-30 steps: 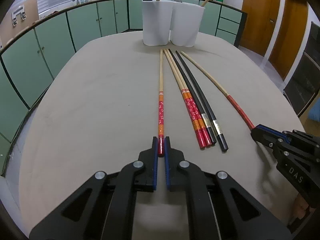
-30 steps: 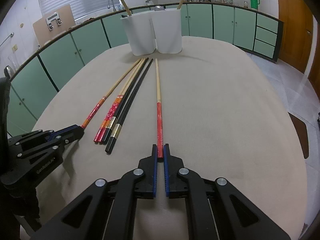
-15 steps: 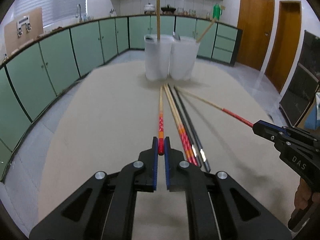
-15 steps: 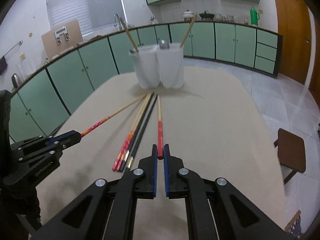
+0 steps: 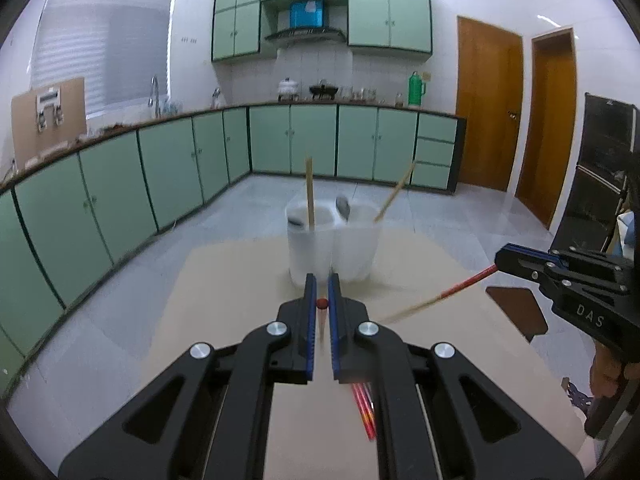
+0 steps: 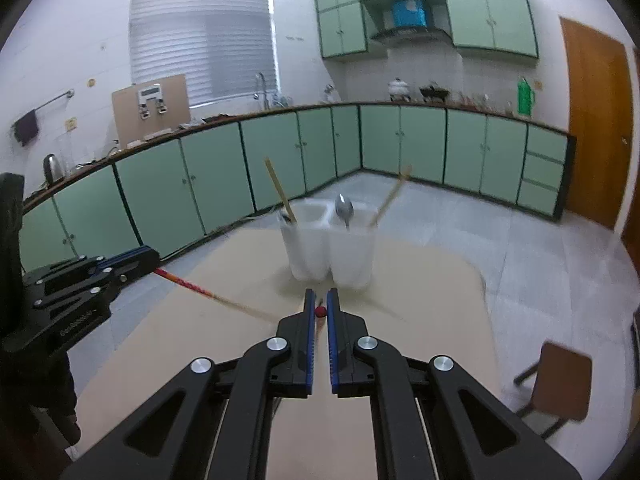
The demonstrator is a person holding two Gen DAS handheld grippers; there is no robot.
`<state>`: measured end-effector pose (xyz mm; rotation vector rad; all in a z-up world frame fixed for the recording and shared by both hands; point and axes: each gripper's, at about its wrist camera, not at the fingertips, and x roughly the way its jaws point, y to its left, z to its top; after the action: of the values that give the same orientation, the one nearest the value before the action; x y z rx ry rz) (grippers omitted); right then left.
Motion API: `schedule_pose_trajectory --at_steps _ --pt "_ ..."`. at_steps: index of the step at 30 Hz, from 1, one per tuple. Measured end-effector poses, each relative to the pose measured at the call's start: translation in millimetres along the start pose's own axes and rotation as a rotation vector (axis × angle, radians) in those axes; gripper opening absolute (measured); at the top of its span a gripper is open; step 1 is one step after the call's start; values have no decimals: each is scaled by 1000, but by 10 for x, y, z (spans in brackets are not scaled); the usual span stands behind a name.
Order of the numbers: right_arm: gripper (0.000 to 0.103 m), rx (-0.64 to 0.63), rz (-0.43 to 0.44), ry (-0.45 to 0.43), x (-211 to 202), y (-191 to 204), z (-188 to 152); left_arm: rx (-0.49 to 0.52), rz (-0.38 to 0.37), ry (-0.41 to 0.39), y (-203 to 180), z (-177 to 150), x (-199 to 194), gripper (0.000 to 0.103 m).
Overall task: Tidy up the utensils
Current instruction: 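Lift both red-patterned chopsticks over the white holder and open both tools to drop them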
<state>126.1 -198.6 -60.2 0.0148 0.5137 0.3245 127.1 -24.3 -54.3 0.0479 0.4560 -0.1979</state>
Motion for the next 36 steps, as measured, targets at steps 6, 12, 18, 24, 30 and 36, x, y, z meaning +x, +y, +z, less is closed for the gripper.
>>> schedule_pose_trajectory --at_steps 6,12,18,24,30,36 --pt "6 -48 32 -52 -97 36 437 31 -25 -67 -55 338 -75 5" --pt "5 -84 55 -92 -228 38 749 17 -87 -123 -98 599 -179 5" --pt "5 -100 61 -161 -300 23 1078 28 -101 -191 -189 894 -191 5" --pt "5 -102 44 -229 -245 7 1431 20 -111 -252 -266 1263 -14 5" --pt "5 -78 19 -280 -105 -95 1759 0 -110 -312 -299 1630 251 5" --pt "5 -42 -7 -297 185 -235 2027 14 -86 -375 -412 1974 588 5"
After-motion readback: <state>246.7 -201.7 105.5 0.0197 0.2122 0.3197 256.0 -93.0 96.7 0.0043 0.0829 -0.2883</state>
